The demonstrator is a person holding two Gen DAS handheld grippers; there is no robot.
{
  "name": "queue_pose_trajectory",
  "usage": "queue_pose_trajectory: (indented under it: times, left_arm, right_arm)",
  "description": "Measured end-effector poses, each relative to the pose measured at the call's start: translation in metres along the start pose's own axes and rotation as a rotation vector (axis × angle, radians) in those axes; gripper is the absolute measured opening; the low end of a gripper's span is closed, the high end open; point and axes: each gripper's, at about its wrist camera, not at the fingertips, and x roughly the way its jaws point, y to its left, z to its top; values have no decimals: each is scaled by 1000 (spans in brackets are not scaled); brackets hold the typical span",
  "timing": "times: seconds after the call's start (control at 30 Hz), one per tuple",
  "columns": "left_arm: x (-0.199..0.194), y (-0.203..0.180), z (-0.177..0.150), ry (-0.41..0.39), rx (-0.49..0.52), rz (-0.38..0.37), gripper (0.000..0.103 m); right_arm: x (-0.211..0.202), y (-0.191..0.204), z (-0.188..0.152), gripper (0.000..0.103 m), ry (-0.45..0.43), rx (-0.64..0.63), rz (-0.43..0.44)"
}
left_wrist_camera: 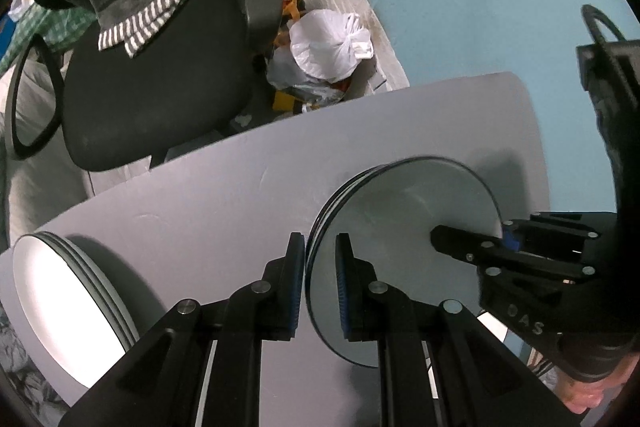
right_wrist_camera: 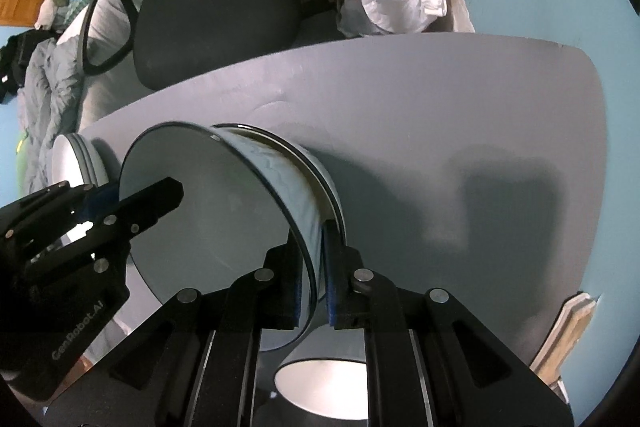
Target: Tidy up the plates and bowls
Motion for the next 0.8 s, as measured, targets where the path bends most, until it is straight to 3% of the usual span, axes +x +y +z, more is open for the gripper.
queue_pose_trajectory:
  times: [0.17, 0.33, 0.63, 0.67, 0.73, 0.8]
  left_arm:
    - [5, 5, -4, 18, -19, 11, 17]
    - [0, 8, -9, -2, -33, 15, 33]
    - [-11, 7, -10, -14, -32, 7, 40]
    - [-12, 6, -11, -18, -32, 5, 41]
    - [-16, 4, -11, -25, -30, -2, 41]
    - [-18, 2, -12, -27, -23, -8, 41]
  right_arm:
    - [-1, 1, 1, 17, 18, 12, 15]
    - [-6, 5, 1, 29, 20, 10, 16]
    - [-13, 4, 2, 36, 43, 47, 24]
    - [-15, 3, 2, 38, 44, 56, 20]
    - [-20, 2, 3, 54, 23, 58, -5]
    - [-25, 1, 3, 55, 2, 56, -13]
